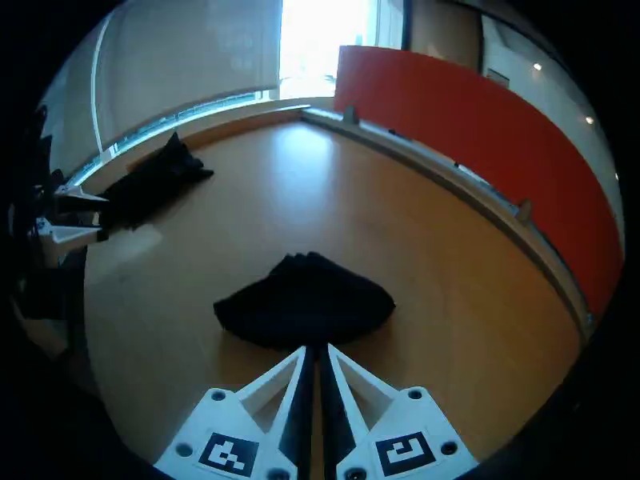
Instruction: Fold towel
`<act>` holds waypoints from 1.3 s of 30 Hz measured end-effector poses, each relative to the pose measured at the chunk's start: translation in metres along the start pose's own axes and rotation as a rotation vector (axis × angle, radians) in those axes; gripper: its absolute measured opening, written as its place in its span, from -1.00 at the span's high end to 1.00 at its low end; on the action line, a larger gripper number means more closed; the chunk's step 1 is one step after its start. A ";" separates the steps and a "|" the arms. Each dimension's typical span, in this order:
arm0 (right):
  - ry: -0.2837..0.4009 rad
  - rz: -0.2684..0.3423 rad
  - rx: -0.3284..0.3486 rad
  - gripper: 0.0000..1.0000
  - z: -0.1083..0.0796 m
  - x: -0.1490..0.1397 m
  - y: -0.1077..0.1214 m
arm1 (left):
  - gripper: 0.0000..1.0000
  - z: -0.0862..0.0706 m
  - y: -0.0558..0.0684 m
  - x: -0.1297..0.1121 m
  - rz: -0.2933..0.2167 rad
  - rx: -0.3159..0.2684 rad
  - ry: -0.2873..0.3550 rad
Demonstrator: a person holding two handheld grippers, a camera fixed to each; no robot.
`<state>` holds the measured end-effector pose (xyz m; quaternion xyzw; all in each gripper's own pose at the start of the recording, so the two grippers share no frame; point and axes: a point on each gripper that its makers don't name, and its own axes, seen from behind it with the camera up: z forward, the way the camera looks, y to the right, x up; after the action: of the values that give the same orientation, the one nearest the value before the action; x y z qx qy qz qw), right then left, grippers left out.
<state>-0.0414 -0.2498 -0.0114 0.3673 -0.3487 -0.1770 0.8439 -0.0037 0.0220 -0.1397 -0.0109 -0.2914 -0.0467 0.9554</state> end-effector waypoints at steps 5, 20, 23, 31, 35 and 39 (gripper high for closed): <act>0.063 0.014 -0.013 0.92 -0.015 0.033 0.009 | -0.96 0.003 0.006 0.010 0.012 -0.014 0.011; 0.157 0.059 -0.057 0.92 -0.060 0.067 0.030 | -0.96 0.010 0.019 0.031 0.029 -0.041 0.029; 0.161 0.070 -0.065 0.92 -0.066 0.066 0.037 | -0.96 0.011 0.019 0.033 0.031 -0.043 0.028; 0.167 0.090 -0.097 0.92 -0.087 0.061 0.058 | -0.96 0.015 0.021 0.035 0.038 -0.045 0.023; 0.167 0.104 -0.119 0.92 -0.100 0.054 0.075 | -0.96 0.017 0.022 0.037 0.042 -0.046 0.023; 0.167 0.119 -0.142 0.92 -0.115 0.046 0.093 | -0.96 0.020 0.026 0.039 0.045 -0.048 0.022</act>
<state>0.0776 -0.1564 0.0225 0.2988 -0.2851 -0.1195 0.9028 0.0202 0.0451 -0.1012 -0.0400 -0.2793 -0.0323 0.9588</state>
